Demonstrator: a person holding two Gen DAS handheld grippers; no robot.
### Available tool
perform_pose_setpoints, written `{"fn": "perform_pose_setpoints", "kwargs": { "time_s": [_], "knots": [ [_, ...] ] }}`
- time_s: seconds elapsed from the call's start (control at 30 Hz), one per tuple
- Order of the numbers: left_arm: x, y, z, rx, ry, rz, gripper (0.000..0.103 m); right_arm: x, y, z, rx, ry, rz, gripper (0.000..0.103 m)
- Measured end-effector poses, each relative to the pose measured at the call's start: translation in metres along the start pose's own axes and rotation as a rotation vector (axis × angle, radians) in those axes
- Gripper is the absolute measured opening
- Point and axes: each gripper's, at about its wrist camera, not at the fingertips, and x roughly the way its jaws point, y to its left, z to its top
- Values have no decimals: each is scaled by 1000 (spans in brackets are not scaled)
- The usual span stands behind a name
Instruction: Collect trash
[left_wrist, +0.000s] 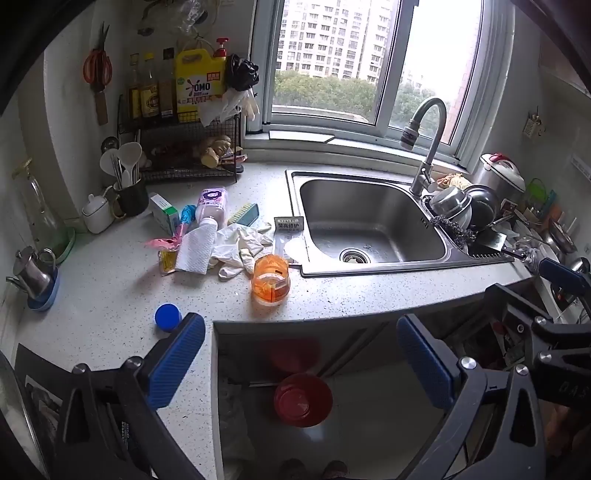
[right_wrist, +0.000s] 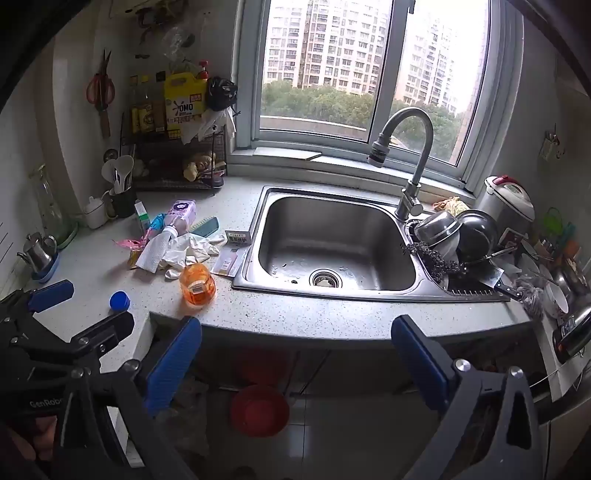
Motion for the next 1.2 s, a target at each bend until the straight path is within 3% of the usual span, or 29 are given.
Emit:
{"fn": "perform_pose_setpoints", "kwargs": {
  "time_s": [0.2, 0.3, 1.2],
  "knots": [
    [-9, 3, -11, 5, -50, 8, 103, -3, 1, -5, -5, -8, 6, 103],
    [-9, 5, -5, 2, -20, 11, 103, 1, 3, -6, -7, -3, 10, 103],
    [-24, -1, -20, 20, -17, 6, 103, -13, 4, -14, 11, 28, 15, 103]
  ]
}}
